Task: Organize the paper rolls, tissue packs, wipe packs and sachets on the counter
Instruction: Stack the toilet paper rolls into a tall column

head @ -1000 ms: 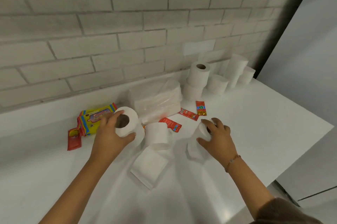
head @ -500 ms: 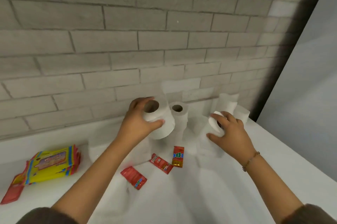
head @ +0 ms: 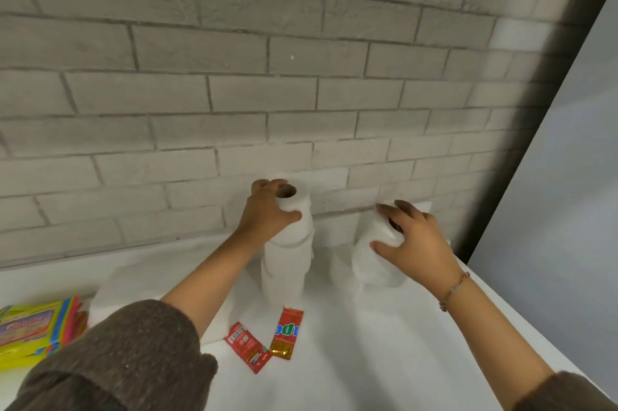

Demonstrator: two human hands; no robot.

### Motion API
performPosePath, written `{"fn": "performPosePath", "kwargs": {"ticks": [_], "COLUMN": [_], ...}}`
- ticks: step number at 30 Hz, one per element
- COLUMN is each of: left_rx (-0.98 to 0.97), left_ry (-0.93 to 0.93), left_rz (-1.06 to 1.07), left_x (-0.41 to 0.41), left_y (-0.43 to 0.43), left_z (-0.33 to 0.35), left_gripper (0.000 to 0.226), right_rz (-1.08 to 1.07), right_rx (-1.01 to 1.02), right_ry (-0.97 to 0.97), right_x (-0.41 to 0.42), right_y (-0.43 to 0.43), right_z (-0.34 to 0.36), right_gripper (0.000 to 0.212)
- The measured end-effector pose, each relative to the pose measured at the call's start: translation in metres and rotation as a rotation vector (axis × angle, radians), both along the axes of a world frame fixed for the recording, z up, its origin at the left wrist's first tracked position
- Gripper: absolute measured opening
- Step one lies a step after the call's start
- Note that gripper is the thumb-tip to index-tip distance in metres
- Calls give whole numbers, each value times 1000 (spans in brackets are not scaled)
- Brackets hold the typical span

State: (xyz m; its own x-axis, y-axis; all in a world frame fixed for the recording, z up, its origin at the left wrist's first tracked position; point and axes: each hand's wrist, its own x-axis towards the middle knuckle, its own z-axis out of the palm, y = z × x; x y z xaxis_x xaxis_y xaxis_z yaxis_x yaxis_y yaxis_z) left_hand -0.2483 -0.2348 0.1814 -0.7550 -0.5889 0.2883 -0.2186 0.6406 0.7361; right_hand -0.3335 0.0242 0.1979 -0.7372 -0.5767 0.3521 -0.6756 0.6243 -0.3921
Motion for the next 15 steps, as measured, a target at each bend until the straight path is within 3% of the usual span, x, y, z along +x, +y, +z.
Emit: {"fn": "performPosePath", "kwargs": {"ticks": [8,12,15], "left_rx": [144,216,270], "left_ry": [79,36,22], "left_rz": [11,5,-16], "left_x": [-5,-5,-3], "left_y": [-9,-15,-19], "left_z": [-18,-13,-9], "left_gripper": [122,135,137], "right_rz": [176,281,358], "right_rx": [-182,-248,-183], "right_ry": [43,80,56], "right_x": [-26,-22,-15], "right_y": [-69,-128,-165], "right_z": [67,103,108], "right_gripper": [70,66,66]}}
